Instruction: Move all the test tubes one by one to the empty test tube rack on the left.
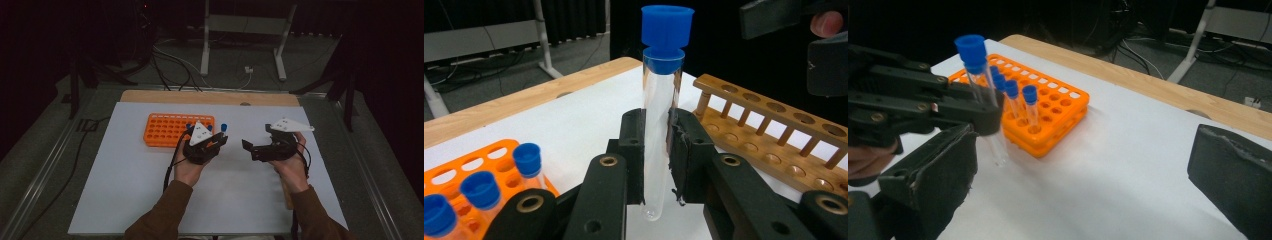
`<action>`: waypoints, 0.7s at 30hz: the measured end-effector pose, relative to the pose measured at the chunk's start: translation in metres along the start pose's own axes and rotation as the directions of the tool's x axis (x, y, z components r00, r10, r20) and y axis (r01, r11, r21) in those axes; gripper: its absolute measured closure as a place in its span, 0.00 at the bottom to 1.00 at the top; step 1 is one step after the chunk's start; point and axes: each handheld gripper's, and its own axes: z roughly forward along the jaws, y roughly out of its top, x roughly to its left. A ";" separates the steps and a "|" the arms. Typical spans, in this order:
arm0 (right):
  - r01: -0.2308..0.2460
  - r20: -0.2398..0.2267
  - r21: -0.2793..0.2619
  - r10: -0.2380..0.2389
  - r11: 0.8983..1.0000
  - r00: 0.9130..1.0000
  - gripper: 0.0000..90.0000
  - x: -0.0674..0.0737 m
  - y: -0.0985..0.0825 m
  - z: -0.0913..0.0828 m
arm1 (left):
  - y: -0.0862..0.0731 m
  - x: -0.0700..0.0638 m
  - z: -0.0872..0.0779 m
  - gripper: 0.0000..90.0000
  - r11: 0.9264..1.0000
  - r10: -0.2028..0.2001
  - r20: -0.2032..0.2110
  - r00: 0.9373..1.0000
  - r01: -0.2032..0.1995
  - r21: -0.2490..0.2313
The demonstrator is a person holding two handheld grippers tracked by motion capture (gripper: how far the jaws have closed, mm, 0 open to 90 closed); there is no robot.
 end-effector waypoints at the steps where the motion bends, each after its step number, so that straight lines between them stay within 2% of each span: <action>1: -0.001 0.001 -0.002 0.001 1.000 1.000 0.00 -0.001 -0.001 -0.001 | 0.000 0.001 -0.001 0.87 1.000 0.000 -0.001 1.000 0.000 -0.001; 10: -0.011 0.018 0.002 0.011 1.000 1.000 0.00 -0.008 -0.007 -0.005 | 0.001 0.009 -0.007 0.87 1.000 -0.017 -0.015 1.000 0.017 -0.011; 21: -0.046 0.037 -0.009 0.047 0.999 0.998 0.00 -0.020 -0.015 -0.014 | 0.002 0.021 -0.016 0.87 0.999 -0.037 -0.043 0.998 0.036 -0.025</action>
